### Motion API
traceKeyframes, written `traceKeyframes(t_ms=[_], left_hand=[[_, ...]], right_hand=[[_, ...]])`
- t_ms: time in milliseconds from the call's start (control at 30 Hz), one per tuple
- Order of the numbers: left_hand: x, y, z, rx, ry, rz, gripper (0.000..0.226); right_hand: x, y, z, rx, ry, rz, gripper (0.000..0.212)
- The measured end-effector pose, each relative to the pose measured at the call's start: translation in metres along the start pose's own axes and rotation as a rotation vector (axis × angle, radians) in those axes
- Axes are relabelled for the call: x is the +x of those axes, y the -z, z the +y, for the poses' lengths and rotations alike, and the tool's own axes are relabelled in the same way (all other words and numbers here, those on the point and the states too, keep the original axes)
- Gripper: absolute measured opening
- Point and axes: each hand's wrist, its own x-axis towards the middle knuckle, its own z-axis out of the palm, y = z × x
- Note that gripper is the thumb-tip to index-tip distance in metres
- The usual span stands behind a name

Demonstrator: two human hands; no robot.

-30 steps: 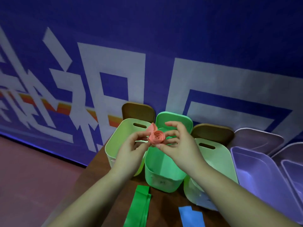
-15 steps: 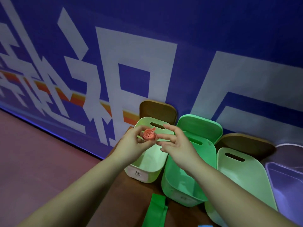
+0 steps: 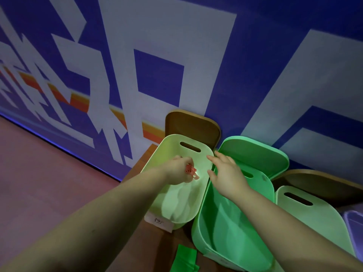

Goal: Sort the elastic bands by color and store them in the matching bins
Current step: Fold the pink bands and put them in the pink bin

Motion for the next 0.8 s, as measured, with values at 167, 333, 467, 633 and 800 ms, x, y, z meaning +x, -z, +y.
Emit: traceKeyframes(t_ms=[167, 333, 467, 633, 800], left_hand=[[0.034, -0.012, -0.001, -0.018, -0.004, -0.047, 0.042], [0.055, -0.018, 0.001, -0.043, -0.068, -0.024, 0.033], [0.062, -0.024, -0.002, -0.039, -0.079, -0.01, 0.029], [0.065, -0.027, -0.005, 0.082, -0.038, -0.007, 0.045], [0.065, -0.016, -0.003, 0.214, -0.082, -0.114, 0.046]], right_hand=[[0.007, -0.007, 0.01, -0.009, 0.059, -0.023, 0.05], [0.006, -0.017, 0.021, 0.012, 0.11, 0.016, 0.049], [0.004, -0.024, 0.027, 0.061, 0.119, 0.026, 0.055], [0.004, -0.029, 0.029, 0.125, 0.123, 0.053, 0.048], [0.003, -0.033, 0.029, 0.157, 0.121, 0.073, 0.045]])
